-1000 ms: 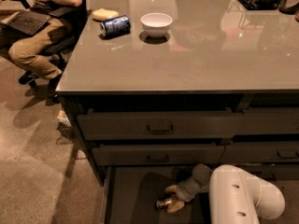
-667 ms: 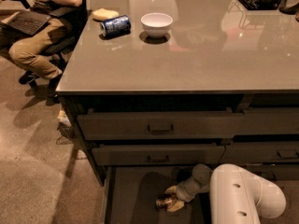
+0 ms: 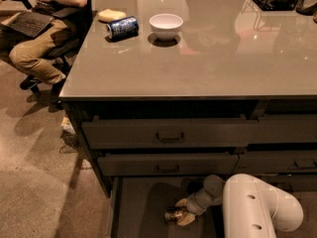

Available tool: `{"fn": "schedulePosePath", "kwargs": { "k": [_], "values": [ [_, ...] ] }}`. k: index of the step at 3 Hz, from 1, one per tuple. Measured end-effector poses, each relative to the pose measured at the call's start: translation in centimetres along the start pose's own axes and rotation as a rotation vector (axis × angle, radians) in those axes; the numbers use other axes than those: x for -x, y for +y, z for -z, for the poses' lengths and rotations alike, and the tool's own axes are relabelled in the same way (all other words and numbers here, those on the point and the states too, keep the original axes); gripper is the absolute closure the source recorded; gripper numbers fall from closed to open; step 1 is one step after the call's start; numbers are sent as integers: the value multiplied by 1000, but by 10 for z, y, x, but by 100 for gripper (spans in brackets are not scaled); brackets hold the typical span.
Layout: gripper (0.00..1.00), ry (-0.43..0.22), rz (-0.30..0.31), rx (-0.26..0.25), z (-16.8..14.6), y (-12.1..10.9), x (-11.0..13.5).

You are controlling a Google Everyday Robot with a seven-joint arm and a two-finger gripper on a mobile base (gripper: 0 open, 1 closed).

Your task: Pick orange can from bottom drawer and place on counter

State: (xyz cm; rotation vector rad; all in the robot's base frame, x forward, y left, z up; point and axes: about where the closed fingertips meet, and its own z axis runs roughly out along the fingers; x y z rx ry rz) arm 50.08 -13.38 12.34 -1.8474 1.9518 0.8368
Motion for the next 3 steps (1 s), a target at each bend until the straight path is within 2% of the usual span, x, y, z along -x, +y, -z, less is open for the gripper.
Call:
{"fn": "schedulePosePath", "kwargs": {
  "k": [1,2,3],
  "values": [
    [100,-21,16,-53,28,12,6],
    [100,-66,75,-202,104,32,25],
    [100,-107,114,-311,170,62,36]
  ]
}}
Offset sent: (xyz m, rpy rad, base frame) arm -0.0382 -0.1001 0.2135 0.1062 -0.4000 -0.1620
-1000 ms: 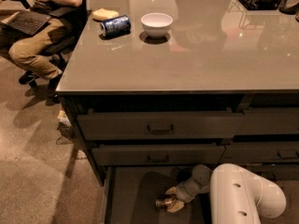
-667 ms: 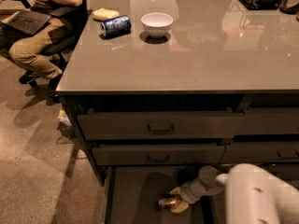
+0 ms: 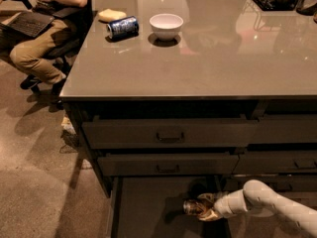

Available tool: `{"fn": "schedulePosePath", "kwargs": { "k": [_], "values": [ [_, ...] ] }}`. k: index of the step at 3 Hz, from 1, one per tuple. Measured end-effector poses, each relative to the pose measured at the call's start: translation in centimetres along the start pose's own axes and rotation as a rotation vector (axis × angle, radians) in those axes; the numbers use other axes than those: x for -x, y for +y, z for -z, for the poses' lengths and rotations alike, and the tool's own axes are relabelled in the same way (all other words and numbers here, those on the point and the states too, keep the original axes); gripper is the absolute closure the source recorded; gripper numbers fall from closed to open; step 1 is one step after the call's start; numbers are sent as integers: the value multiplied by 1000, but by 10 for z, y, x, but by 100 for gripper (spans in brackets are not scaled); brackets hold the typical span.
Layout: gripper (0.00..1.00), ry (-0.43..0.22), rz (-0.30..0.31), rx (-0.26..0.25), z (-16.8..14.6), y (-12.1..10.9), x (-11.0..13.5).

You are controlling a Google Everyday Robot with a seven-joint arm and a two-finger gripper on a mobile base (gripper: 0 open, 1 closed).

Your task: Pick orange can from bottom drawer and place on counter

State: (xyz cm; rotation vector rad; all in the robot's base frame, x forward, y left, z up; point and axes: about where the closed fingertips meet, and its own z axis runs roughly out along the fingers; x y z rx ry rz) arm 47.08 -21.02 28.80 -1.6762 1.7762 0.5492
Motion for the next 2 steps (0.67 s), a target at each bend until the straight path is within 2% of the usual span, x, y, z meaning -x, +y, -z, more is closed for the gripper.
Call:
{"fn": "schedulePosePath", "kwargs": {
  "k": [1,2],
  "values": [
    [100,0,0,1,-1,0,0],
    [100,-42,36,-50,33,-2,14]
  ]
}}
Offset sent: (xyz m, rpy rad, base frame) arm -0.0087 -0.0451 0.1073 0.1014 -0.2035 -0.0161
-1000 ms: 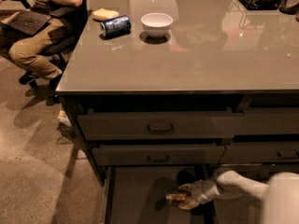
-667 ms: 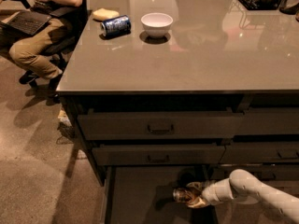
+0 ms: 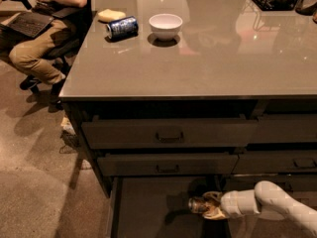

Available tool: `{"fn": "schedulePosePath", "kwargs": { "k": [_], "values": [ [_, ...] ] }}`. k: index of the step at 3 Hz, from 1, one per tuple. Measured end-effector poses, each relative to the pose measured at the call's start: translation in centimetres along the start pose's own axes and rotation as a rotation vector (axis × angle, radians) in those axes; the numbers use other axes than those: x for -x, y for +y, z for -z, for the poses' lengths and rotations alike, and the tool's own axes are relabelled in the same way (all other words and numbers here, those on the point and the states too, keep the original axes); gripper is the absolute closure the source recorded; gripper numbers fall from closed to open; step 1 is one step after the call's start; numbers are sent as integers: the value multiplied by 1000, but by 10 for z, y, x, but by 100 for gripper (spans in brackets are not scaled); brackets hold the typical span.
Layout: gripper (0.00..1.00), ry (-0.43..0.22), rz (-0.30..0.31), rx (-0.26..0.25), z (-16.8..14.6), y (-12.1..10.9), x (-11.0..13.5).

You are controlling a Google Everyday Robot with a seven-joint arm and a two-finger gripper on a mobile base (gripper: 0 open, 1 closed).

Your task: Pick orange can from bottom drawer and place on counter

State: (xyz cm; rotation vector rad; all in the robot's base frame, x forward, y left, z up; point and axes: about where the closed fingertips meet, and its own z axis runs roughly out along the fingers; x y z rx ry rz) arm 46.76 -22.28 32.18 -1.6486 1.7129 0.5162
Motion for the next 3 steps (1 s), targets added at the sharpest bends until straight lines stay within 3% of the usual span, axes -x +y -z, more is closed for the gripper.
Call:
{"fn": "schedulePosePath", "kwargs": {
  "k": [1,3],
  "values": [
    [100,-28,68,-69,61,-4,32],
    [100,-65,177,-154,166,-33,85]
  ]
}}
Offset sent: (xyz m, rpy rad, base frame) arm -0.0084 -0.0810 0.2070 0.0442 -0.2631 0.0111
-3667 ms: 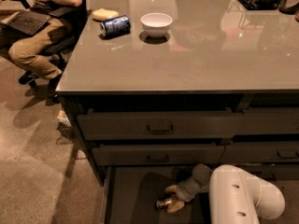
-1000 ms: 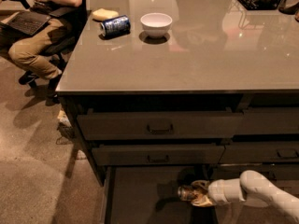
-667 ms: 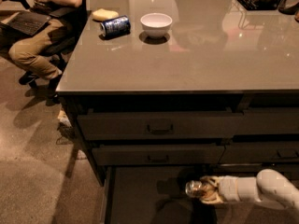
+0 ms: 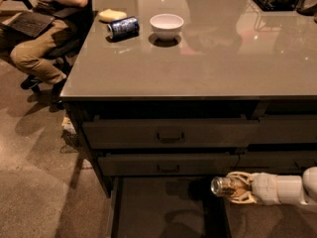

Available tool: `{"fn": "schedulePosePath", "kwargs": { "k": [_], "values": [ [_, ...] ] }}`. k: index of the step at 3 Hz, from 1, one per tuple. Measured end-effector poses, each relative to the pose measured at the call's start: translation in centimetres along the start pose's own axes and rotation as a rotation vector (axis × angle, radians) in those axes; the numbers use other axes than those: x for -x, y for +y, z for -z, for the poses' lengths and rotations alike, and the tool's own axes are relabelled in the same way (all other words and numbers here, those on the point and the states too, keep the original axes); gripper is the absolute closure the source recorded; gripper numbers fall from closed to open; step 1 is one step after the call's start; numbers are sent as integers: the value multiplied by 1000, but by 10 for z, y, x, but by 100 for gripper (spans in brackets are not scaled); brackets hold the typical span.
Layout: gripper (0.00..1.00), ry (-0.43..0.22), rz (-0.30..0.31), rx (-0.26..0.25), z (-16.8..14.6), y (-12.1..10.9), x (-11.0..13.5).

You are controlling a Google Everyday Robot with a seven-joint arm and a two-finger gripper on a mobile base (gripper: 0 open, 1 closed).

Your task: Pick orange can from bottom drawer and place on counter

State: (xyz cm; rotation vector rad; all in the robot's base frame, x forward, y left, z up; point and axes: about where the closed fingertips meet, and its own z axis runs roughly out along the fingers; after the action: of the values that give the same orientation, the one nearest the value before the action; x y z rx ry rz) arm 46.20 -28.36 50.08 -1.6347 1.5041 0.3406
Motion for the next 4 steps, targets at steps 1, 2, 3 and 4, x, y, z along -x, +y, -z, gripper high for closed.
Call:
{"fn": "schedulePosePath", "kwargs": {
  "k": [1,2,3,4],
  "values": [
    [100,15,87,-49,46,-26,38],
    [100,15,87,-49,46,-26,38],
    [100,-17,87,-65,48,-30,43],
    [100,-50,120,-109,78,-50,72]
  ]
}}
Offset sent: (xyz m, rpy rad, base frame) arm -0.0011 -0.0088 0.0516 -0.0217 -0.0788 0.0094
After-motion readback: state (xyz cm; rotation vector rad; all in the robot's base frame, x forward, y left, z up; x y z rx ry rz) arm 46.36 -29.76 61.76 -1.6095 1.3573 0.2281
